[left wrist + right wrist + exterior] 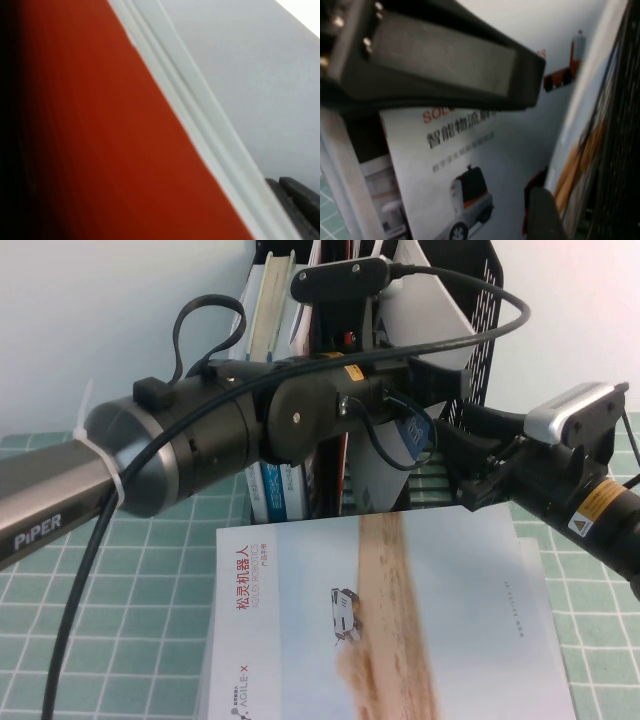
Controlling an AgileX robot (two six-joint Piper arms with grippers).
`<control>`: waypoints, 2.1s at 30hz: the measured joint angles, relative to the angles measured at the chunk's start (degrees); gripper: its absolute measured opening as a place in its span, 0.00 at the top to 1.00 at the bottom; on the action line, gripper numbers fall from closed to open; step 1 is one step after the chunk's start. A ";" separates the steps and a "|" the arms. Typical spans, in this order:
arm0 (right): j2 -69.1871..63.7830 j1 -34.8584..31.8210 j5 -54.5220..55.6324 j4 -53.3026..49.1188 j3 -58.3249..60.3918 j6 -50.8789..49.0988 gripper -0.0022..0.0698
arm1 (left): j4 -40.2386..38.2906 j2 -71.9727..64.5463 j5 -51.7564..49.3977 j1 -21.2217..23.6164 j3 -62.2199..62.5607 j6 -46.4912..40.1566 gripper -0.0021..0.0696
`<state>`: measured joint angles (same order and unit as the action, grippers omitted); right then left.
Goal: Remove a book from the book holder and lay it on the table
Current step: Hold the bookshelf, then pick up the right side book from the book shelf
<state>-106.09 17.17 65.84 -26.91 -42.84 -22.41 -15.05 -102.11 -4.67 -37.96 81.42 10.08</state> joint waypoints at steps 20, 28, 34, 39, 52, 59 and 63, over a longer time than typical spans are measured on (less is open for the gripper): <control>-4.53 1.68 -0.32 -3.84 -2.18 -3.15 0.51 | 0.35 -0.09 -1.83 0.04 0.00 -3.35 0.97; -4.53 1.68 -0.32 -7.40 -1.60 -5.93 0.39 | 1.14 -0.09 -1.96 0.04 0.00 -3.60 0.97; -4.53 1.68 -0.32 -0.39 -1.94 -9.22 0.34 | 1.47 -0.09 -1.96 0.04 0.00 -3.60 0.97; -4.53 1.72 -0.97 -1.74 -3.70 -10.86 0.33 | 1.61 -0.09 -1.96 0.04 0.00 -3.60 0.97; -4.27 2.44 -1.17 -12.67 -4.20 -15.57 0.33 | 1.70 -0.09 -1.39 0.17 0.00 -3.73 0.97; -3.12 2.72 -1.05 -10.74 -4.28 -16.24 0.33 | 1.70 -0.09 -1.77 0.17 0.03 -3.85 0.97; -2.77 2.72 -0.39 -2.00 -4.42 -16.30 0.33 | 1.70 -0.09 -1.99 0.17 0.03 -3.85 0.97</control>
<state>-108.86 19.89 65.45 -28.91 -47.26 -38.72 -13.34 -102.20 -6.66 -37.80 81.45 6.23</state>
